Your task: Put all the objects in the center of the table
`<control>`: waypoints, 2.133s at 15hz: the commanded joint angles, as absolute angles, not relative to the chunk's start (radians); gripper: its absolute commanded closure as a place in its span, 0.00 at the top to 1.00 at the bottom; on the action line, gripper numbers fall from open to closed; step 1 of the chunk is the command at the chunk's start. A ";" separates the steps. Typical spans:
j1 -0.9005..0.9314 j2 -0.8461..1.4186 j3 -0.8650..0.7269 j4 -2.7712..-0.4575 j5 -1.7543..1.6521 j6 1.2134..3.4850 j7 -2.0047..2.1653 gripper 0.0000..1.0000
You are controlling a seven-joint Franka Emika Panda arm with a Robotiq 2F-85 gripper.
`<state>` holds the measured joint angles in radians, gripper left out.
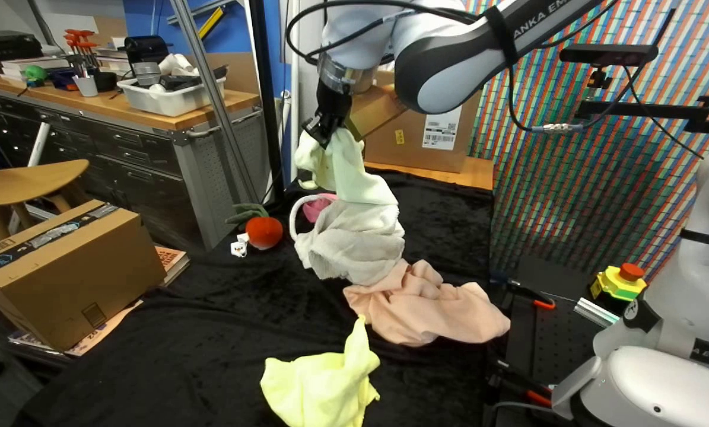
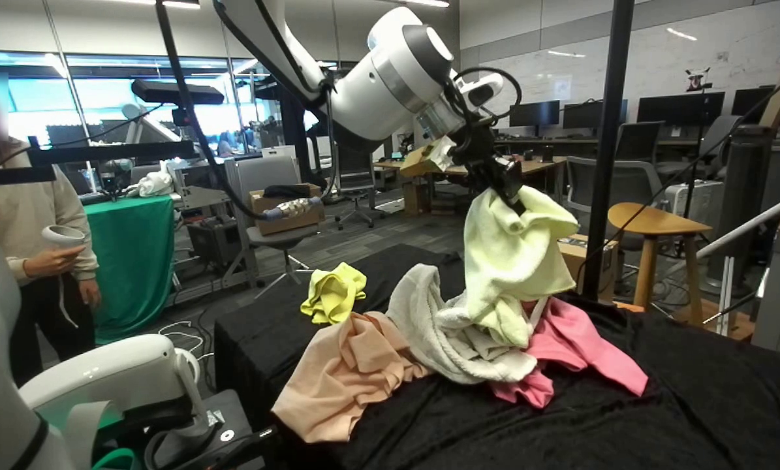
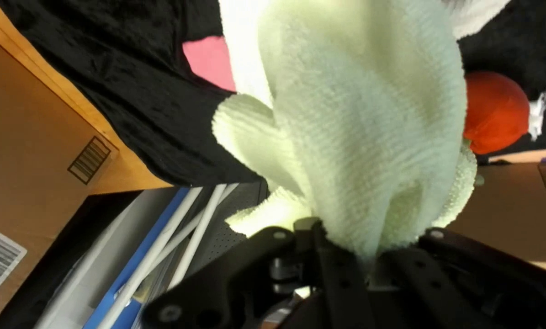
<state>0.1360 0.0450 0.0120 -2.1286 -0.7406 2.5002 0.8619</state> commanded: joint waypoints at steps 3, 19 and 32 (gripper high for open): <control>0.131 0.119 0.022 -2.100 -0.767 2.405 0.877 0.01; 0.142 0.095 0.035 -2.042 -0.764 2.340 0.878 1.00; 0.206 0.238 0.096 -1.855 -0.739 2.288 0.821 1.00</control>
<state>0.1871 0.1753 0.0871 -1.9458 -0.7413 2.3210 0.8530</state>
